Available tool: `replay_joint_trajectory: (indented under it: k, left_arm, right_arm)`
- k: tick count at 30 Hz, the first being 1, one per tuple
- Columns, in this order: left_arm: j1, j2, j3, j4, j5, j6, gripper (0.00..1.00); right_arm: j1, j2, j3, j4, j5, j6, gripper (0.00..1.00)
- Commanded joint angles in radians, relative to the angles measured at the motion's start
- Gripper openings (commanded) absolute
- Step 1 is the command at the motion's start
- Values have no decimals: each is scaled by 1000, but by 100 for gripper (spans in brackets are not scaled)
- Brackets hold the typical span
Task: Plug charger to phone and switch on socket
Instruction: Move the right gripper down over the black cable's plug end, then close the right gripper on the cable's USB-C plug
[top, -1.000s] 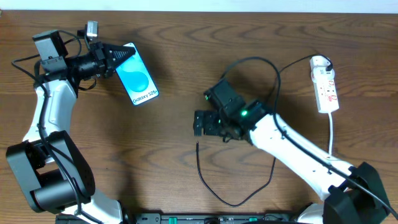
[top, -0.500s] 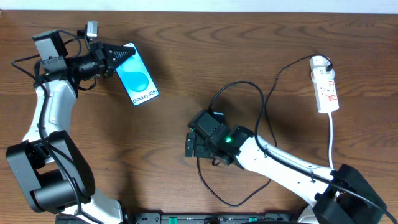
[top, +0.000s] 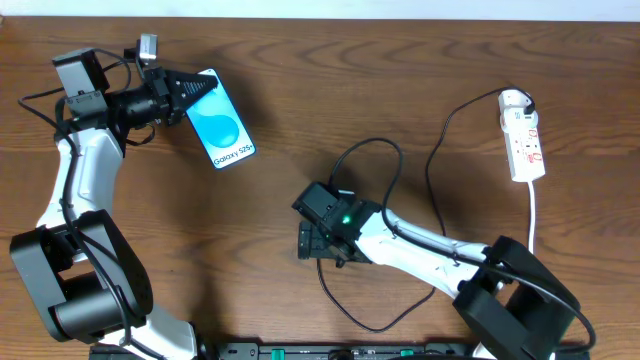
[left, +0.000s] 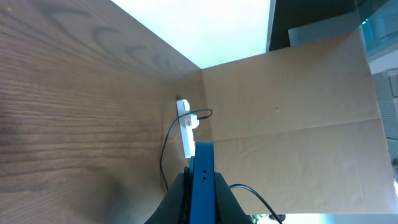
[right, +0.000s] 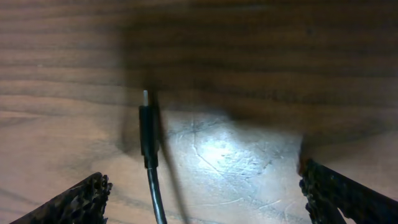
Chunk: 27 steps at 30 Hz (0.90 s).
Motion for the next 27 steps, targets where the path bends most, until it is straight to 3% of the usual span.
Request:
replay_joint_trajectory:
  k: [1, 12, 27]
  left_arm:
    - [4, -26, 0, -2, 13, 14, 7]
    - [4, -26, 0, -2, 13, 18, 7]
    - [10, -26, 0, -2, -13, 17, 7]
  right_arm:
    - [-3, 38, 68, -29, 10, -15, 96]
    - [-3, 148, 195, -159, 27, -10, 93]
    - [-13, 179, 218, -181, 36, 16, 91]
